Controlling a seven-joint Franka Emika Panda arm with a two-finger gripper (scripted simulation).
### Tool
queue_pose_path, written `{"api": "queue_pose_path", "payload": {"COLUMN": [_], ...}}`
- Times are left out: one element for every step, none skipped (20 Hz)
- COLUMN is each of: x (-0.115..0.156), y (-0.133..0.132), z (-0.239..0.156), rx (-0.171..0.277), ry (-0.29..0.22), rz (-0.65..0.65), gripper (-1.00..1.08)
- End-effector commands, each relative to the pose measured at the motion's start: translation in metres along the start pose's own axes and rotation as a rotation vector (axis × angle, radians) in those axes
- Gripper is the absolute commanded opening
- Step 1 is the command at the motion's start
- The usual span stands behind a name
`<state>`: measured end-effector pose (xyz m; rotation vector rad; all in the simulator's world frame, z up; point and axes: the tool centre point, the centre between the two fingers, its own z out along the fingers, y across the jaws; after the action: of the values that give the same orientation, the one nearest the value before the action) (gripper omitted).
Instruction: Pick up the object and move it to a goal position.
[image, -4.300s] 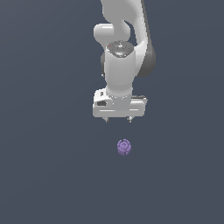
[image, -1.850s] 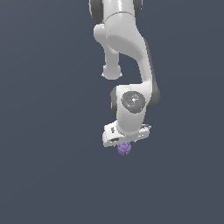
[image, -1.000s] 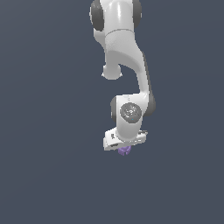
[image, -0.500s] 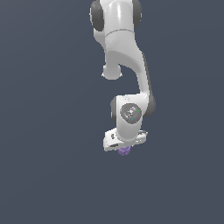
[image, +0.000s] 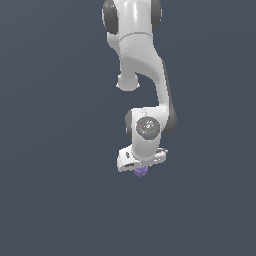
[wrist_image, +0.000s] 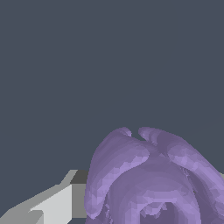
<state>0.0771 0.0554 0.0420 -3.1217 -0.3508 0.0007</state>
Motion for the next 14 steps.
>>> {"api": "queue_pose_path", "payload": {"x": [-0.004,-0.007,-0.010,-0.013,-0.016,-0.020,-0.024,-0.029,-0.034,-0.040,-0.046,-0.052,-0.059,-0.065], "y": [0.004,0.006,0.009,0.011,0.014,0.017,0.021,0.025,0.029,0.034,0.039,0.045,0.051,0.056], "z": [-0.001,-0.002,-0.003,-0.003,-0.004,-0.005,-0.006,-0.007,-0.008,-0.010,-0.011,-0.013,-0.014,-0.016], "rx": [0.000,0.000,0.000,0.000,0.000,0.000,0.000,0.000,0.000,0.000,0.000,0.000,0.000,0.000], "ry": [0.000,0.000,0.000,0.000,0.000,0.000,0.000,0.000,0.000,0.000,0.000,0.000,0.000,0.000], "rz": [0.001,0.001,0.001,0.001,0.001,0.001,0.001,0.001,0.001,0.001,0.001,0.001,0.001,0.001], "gripper": [-1.00,-1.00,-1.00,-1.00,-1.00,-1.00,-1.00,-1.00,-1.00,-1.00,-1.00,-1.00,-1.00,-1.00]}}
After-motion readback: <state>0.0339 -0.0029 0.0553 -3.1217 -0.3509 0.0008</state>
